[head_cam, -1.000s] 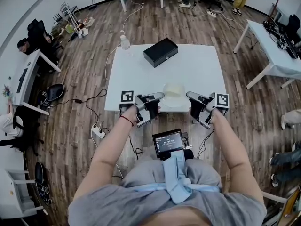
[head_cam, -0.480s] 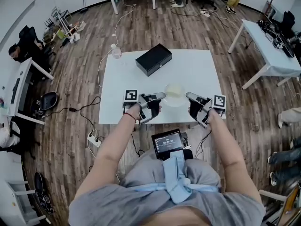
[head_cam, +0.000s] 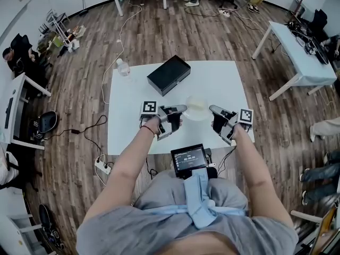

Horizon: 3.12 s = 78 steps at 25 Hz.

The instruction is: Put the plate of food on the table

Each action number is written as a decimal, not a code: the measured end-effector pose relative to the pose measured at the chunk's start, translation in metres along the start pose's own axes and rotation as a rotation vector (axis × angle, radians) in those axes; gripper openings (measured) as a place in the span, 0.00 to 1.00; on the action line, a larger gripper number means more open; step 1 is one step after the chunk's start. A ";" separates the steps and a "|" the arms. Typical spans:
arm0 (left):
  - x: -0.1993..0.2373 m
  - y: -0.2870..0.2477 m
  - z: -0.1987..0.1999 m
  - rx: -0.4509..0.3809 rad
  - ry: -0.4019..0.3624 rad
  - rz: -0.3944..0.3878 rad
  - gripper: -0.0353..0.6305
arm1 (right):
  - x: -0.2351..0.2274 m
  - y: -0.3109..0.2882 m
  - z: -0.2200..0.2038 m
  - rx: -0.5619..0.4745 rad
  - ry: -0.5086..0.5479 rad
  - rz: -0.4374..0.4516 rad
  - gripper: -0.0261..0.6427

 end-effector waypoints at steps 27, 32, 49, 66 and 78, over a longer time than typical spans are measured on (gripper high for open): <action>0.120 -0.030 0.053 0.040 0.093 0.142 0.10 | -0.130 -0.019 0.018 -0.114 -0.096 -0.078 0.10; 0.133 -0.033 0.053 0.054 0.108 0.179 0.10 | -0.145 -0.015 0.013 -0.131 -0.122 -0.111 0.10; 0.156 -0.035 0.048 0.032 0.133 0.208 0.10 | -0.165 -0.013 0.014 -0.118 -0.145 -0.160 0.10; 0.155 -0.032 0.047 0.101 0.119 0.284 0.11 | -0.169 -0.014 0.013 -0.107 -0.182 -0.245 0.10; 0.142 -0.015 0.042 0.179 0.088 0.381 0.21 | -0.172 -0.013 0.014 -0.100 -0.180 -0.280 0.10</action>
Point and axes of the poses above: the fingertips, and each gripper's own axes: y backward along the fingers, x to its left, z out of its top, the point moved 10 cm from there along y, backward along the fingers, and after that the axes turned 1 degree about x, right-handed, at the moved point
